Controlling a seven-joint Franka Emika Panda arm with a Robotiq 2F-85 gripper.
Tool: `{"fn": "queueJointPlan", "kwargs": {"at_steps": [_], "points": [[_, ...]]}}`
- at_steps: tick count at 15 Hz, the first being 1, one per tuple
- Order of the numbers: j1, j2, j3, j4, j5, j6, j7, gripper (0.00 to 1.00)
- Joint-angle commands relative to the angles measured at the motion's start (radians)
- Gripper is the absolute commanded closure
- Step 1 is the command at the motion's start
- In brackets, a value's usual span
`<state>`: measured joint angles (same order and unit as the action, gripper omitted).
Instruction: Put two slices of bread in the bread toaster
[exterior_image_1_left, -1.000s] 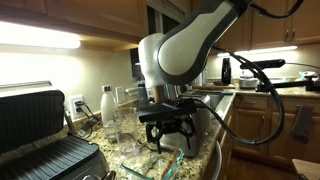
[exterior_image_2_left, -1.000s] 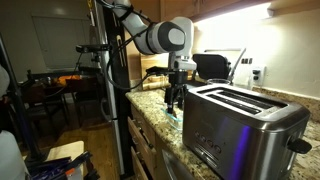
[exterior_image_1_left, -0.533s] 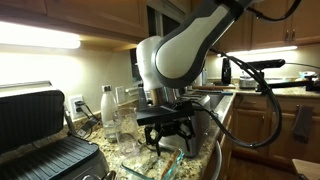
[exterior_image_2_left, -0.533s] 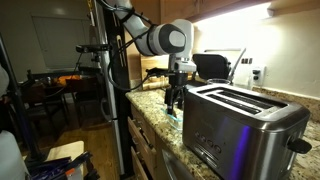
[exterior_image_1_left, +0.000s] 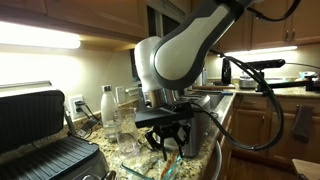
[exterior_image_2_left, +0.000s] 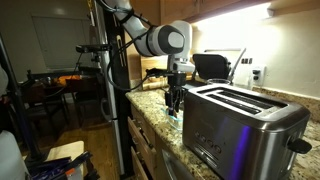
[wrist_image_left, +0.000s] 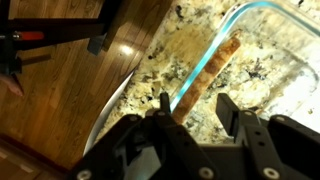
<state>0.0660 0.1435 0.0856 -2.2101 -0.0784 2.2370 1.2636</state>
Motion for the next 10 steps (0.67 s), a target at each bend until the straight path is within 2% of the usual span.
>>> {"fn": "queueJointPlan", "kwargs": {"at_steps": [1, 3, 4, 7, 8, 10], "points": [[0.025, 0.002, -0.018, 0.003, -0.006, 0.006, 0.034, 0.78], [0.027, 0.006, -0.020, 0.014, -0.018, 0.006, 0.041, 0.91], [0.027, 0.011, -0.021, 0.026, -0.023, 0.003, 0.041, 0.94], [0.028, 0.023, -0.022, 0.064, -0.030, -0.004, 0.044, 0.91], [0.029, 0.027, -0.023, 0.075, -0.032, -0.005, 0.044, 0.95], [0.031, 0.035, -0.024, 0.089, -0.038, -0.007, 0.045, 0.92]]}}
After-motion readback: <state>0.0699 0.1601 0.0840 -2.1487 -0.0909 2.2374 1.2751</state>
